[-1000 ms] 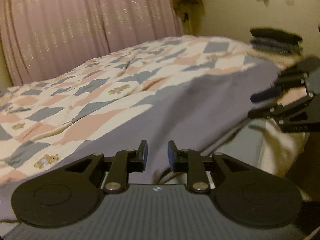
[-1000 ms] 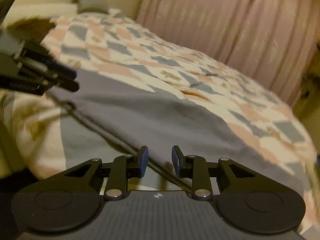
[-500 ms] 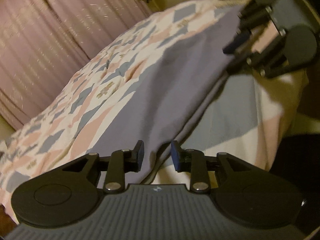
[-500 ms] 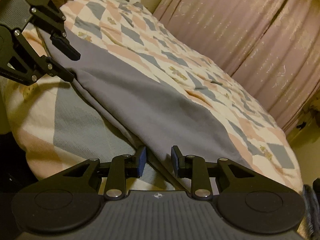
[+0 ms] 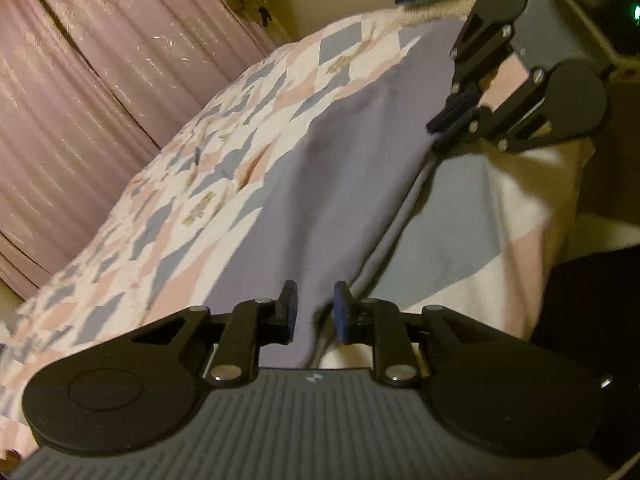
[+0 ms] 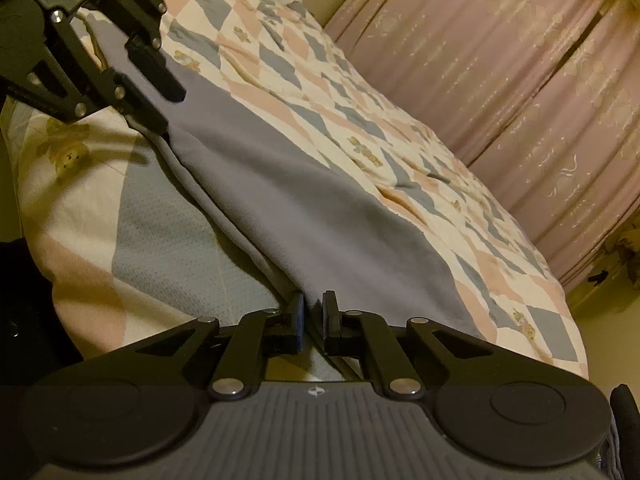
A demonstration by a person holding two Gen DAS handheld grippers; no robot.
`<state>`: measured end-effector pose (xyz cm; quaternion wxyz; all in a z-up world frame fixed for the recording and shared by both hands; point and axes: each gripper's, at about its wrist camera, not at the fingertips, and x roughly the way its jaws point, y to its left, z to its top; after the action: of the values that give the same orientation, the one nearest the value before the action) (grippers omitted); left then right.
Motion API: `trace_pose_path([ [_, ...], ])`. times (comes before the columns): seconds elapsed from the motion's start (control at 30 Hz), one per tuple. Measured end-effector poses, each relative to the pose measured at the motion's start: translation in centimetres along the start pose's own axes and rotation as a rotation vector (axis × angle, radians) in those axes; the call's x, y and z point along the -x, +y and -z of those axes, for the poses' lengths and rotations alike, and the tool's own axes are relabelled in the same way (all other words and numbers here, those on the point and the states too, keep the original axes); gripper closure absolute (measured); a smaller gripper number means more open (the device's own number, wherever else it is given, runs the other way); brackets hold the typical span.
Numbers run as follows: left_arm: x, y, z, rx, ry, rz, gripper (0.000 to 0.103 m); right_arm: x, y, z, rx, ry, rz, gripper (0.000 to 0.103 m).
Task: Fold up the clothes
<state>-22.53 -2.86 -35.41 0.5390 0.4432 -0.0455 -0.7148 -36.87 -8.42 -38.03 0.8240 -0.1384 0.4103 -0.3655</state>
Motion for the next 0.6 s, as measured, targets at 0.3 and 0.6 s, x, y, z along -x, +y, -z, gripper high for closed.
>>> trace_pose_path([
  [0.3,-1.6,-1.7,0.6,-0.134,0.024,-0.014,0.099,1.1,-0.3,0.8,0.001,-0.017,-0.003,0.103],
  [0.6,-1.2,-2.1,2.0,-0.141,0.036,0.067,0.101,0.6,0.4,1.5,0.058,0.065,-0.036,0.092],
])
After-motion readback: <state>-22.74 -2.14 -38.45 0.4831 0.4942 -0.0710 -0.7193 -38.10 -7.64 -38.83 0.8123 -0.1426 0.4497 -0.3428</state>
